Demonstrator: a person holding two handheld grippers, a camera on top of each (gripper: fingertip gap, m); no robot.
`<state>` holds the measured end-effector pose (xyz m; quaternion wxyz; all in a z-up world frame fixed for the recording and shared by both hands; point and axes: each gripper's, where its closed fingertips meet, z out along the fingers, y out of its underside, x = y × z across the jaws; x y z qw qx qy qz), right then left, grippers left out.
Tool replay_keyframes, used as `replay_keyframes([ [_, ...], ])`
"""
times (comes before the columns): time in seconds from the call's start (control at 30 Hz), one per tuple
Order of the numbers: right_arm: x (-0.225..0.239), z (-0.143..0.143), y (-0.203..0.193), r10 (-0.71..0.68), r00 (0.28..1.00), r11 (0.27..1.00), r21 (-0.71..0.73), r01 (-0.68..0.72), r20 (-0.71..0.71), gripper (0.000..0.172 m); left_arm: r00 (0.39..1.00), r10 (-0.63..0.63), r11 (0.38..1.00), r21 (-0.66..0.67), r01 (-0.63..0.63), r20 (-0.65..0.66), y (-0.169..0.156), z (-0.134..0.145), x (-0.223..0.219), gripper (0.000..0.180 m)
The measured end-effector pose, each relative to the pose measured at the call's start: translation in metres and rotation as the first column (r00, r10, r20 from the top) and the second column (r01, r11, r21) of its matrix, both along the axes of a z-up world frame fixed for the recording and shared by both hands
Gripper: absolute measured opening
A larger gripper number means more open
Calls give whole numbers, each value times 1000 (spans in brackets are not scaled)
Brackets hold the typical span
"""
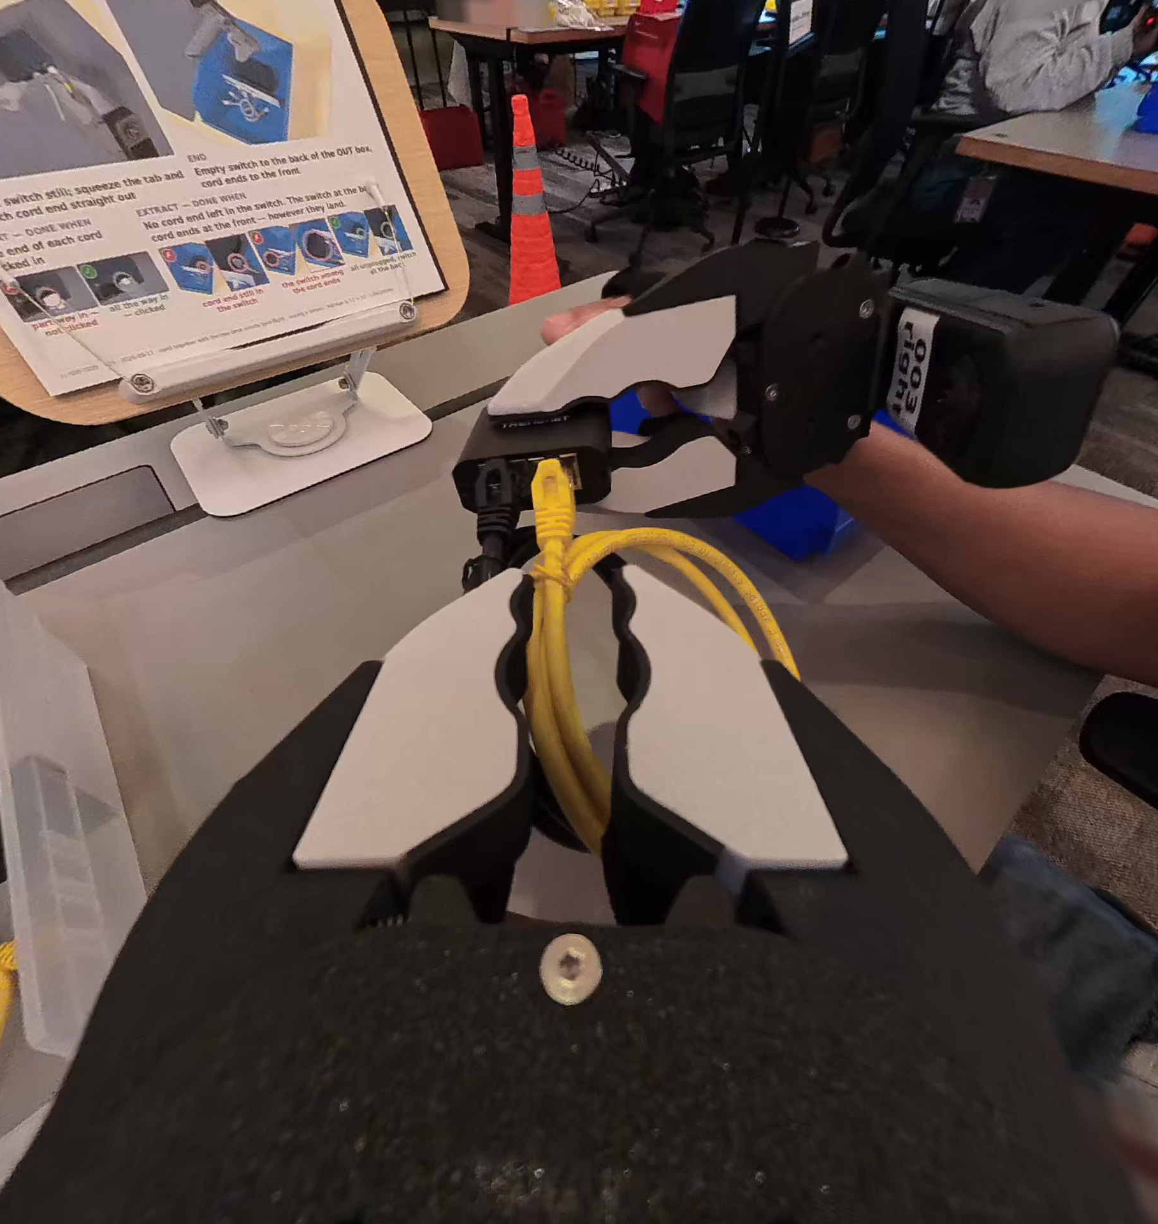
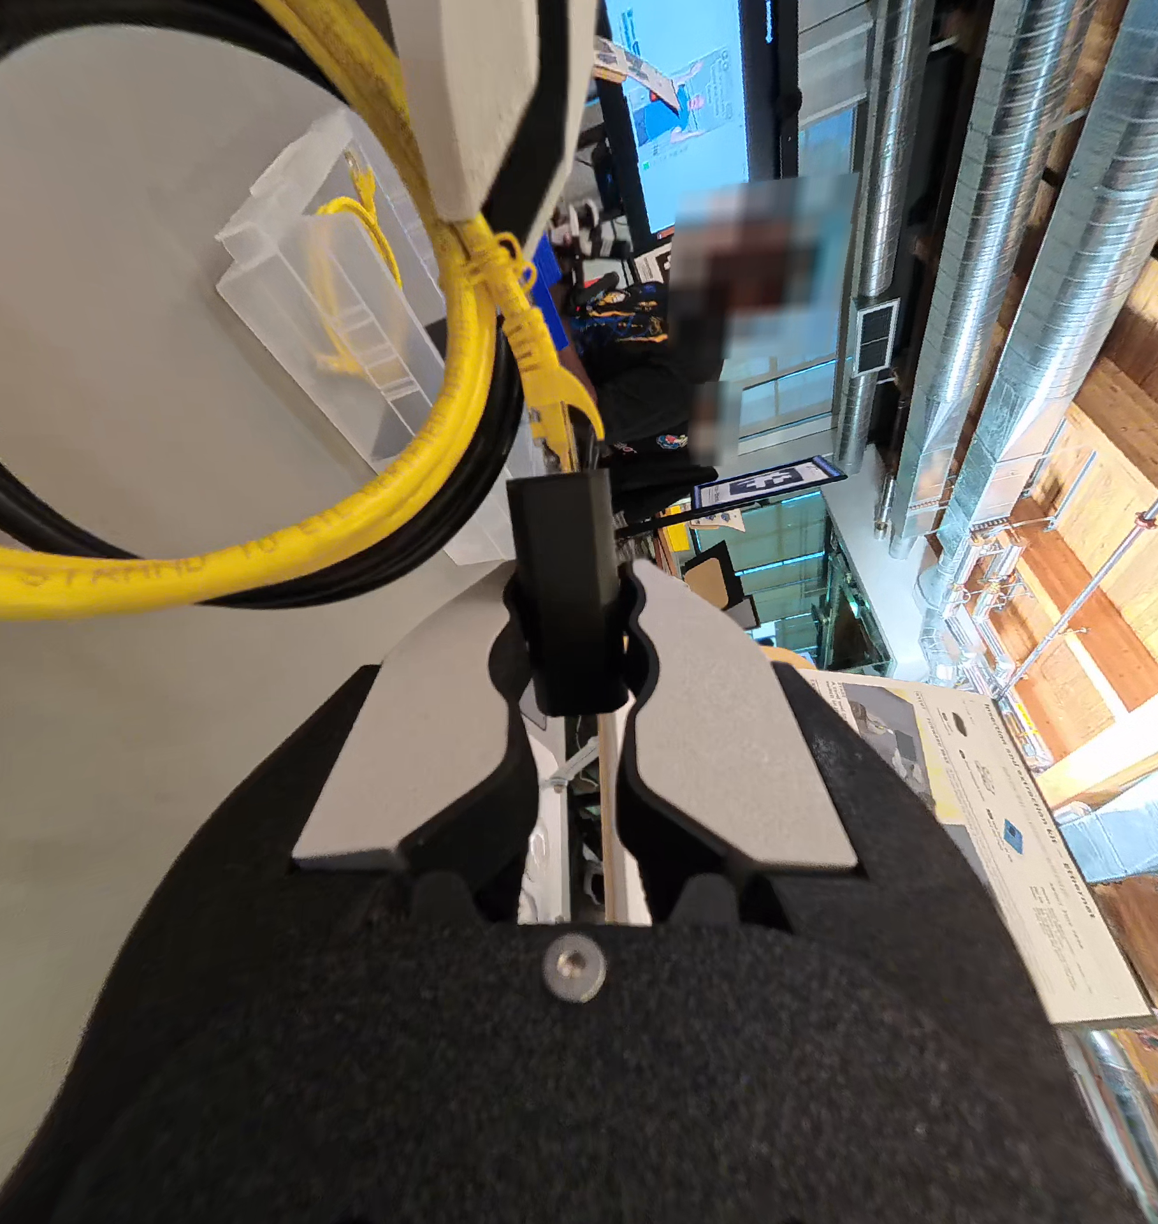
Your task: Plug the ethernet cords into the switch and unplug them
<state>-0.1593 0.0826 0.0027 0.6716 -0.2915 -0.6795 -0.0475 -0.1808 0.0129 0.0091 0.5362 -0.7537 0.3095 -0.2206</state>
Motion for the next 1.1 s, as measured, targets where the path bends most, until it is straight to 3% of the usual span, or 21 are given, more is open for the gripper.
replay_keyframes([
  [0.1,-1,2,-4,27,999,999,-23,-28,-20,24,999,-20,1000,-14,20,27,-4,4,-1,20],
  [0.37,-3,2,-2,8,1000,1000,-1,-8,-28,24,1000,-11,998,-61,11,-8,-13,1,0,40],
  [0.5,-6,4,-7,21,999,1000,-17,-21,-41,24,994,92,996,24,-91,-62,-4,1,-10,8],
  [0.63,-8,4,-9,20,999,999,-27,-21,-30,24,994,82,997,15,-81,-71,-6,0,-11,8],
  [0.83,-6,3,-3,18,998,997,-69,-23,-62,24,999,30,999,-43,-28,31,-16,14,-8,33],
  [1.1,0,10,2,-14,996,999,-40,10,-91,24,997,69,997,-18,-68,18,-16,13,-9,38],
])
